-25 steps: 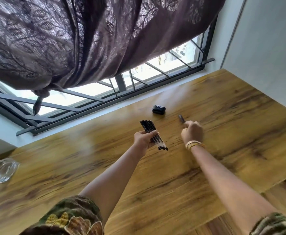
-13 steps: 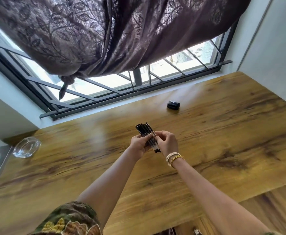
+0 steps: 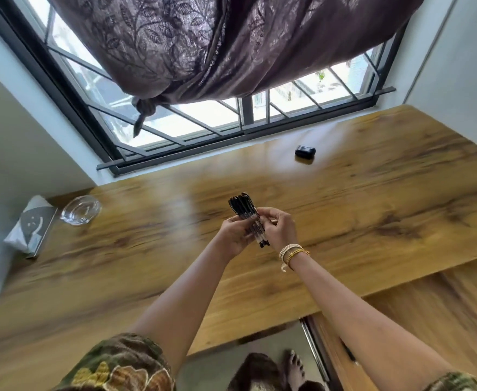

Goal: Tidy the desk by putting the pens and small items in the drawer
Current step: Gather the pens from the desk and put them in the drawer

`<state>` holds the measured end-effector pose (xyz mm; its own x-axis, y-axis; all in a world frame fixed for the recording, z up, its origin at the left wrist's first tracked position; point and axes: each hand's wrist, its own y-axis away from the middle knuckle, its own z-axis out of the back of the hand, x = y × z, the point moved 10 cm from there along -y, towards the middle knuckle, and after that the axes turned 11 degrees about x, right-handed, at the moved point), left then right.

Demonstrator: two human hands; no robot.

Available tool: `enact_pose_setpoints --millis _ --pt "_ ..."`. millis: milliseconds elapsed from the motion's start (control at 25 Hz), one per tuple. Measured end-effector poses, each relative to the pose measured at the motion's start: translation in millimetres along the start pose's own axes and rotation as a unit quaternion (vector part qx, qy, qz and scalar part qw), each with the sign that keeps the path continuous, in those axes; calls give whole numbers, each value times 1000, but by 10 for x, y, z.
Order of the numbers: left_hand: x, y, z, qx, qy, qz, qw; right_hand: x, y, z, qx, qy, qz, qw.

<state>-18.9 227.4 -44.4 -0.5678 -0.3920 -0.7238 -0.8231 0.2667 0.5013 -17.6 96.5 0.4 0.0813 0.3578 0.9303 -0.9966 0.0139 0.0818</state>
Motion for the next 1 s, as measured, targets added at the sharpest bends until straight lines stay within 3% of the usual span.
enact_pose_setpoints --millis 360,640,800,1000 --pt "486 604 244 -5 -15 9 1000 -62 875 -224 -46 -5 -37 998" --pt "881 886 -20 -19 -75 15 997 -403 1168 71 83 -88 -116 986" --pt "1144 1042 -366 -21 -88 2 996 -554 1526 420 106 -121 -122 979" --pt "1733 1445 -944 -41 -102 -6 994 -880 2138 979 182 -79 -128 972"
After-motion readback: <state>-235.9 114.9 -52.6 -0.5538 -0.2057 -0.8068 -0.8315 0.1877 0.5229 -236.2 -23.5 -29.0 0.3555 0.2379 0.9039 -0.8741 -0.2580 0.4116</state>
